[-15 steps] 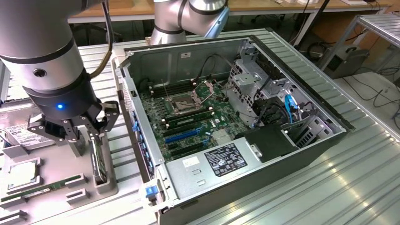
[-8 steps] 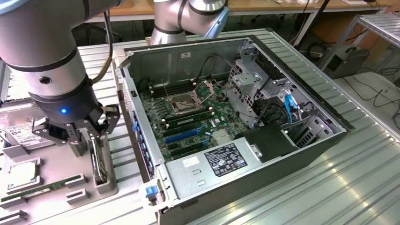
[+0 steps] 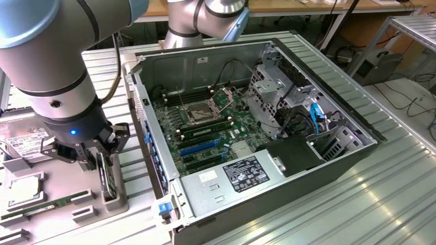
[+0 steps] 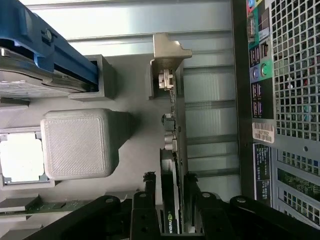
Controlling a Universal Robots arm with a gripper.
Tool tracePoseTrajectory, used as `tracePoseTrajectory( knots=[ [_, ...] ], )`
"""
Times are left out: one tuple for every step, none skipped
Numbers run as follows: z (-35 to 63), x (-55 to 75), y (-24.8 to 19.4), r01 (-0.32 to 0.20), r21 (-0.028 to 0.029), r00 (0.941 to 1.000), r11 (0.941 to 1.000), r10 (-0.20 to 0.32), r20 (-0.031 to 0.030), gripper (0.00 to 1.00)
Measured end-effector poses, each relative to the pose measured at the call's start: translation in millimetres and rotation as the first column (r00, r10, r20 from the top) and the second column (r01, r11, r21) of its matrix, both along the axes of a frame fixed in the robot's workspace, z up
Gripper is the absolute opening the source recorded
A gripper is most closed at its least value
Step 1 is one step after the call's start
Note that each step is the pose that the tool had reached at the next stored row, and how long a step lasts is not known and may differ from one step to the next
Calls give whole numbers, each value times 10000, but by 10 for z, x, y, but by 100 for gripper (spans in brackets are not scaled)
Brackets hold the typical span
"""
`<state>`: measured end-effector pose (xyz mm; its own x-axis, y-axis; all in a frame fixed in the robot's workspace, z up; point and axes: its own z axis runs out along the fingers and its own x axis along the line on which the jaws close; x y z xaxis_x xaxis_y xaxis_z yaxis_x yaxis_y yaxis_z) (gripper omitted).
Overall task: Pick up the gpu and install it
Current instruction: 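Pick up the gpu and move the gpu toward the slot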
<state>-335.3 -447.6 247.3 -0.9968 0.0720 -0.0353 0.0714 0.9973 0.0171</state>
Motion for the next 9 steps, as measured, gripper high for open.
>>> tracePoseTrajectory(
  knots=[
    [-3, 1, 0, -1, 115, 10000, 9999, 1, 2, 36],
    [-4, 1, 0, -1, 152, 10000, 9999, 1, 2, 36],
    [-4, 1, 0, -1, 152, 10000, 9999, 1, 2, 36],
    [-5, 1, -2, -1, 152, 10000, 9999, 1, 2, 36],
    [-6, 1, -7, -2, 152, 10000, 9999, 2, 1, 36],
    [-7, 1, -10, -2, 152, 10000, 9999, 2, 2, 36],
    [-9, 1, -15, -2, 151, 10000, 9999, 2, 2, 36],
    [-12, 1, -17, -1, 153, 10000, 9999, 1, 3, 36],
    [-11, 1, -18, 0, 152, 10000, 9999, 0, 2, 36]
  ],
)
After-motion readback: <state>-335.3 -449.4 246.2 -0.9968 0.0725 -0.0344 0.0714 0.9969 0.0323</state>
